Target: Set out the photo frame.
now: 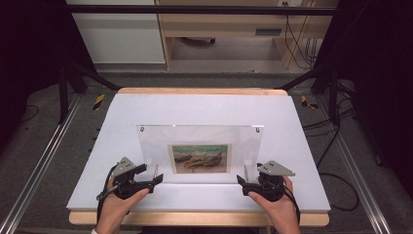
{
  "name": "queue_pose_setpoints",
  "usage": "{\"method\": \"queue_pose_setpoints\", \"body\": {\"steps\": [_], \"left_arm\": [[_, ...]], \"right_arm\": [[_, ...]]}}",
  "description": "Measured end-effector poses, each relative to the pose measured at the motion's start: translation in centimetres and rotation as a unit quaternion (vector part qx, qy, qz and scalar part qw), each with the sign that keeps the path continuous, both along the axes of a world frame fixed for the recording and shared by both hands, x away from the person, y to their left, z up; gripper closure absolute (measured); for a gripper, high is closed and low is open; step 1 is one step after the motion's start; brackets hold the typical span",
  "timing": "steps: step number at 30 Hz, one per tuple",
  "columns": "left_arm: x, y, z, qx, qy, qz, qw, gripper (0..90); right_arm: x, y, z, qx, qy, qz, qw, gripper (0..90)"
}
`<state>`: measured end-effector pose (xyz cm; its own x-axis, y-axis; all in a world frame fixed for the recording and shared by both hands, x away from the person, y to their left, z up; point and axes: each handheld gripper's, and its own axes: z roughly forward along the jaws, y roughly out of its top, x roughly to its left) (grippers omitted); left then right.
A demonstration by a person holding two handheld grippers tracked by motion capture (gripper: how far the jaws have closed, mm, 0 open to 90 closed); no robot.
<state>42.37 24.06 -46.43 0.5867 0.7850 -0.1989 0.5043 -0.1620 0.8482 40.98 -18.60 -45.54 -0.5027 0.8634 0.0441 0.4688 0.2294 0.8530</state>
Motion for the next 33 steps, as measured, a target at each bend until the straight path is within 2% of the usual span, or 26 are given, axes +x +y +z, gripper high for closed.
{"method": "queue_pose_setpoints", "body": {"steps": [4,7,17,22,27,33], "left_arm": [[0.0,-0.1,0.3,0.008,-0.008,0.008,0.9999,6.4],[0.1,-0.1,0.4,0.009,-0.017,0.017,0.9997,3.0],[0.1,0.1,0.6,0.008,-0.02,0.031,0.9993,2.7],[0.1,0.2,0.7,0.007,-0.022,0.029,0.9993,2.7],[-0.1,0.4,1.1,0.008,-0.031,0.013,0.9994,2.8],[-0.5,0.8,1.6,0.007,-0.043,0.013,0.999,3.7]], "right_arm": [[0.0,0.1,0.1,0.0,-0.004,-0.003,1.0,8.9],[0.0,0.2,0.0,-0.006,-0.006,0.002,1.0,5.9],[-0.1,0.3,0.3,-0.013,-0.018,-0.006,0.9997,5.2],[-0.2,0.3,0.5,-0.014,-0.024,-0.008,0.9996,5.3],[-0.3,0.1,0.8,-0.015,-0.033,-0.01,0.9993,5.5],[-0.5,-0.1,1.2,-0.01,-0.042,-0.015,0.999,6.6]]}}
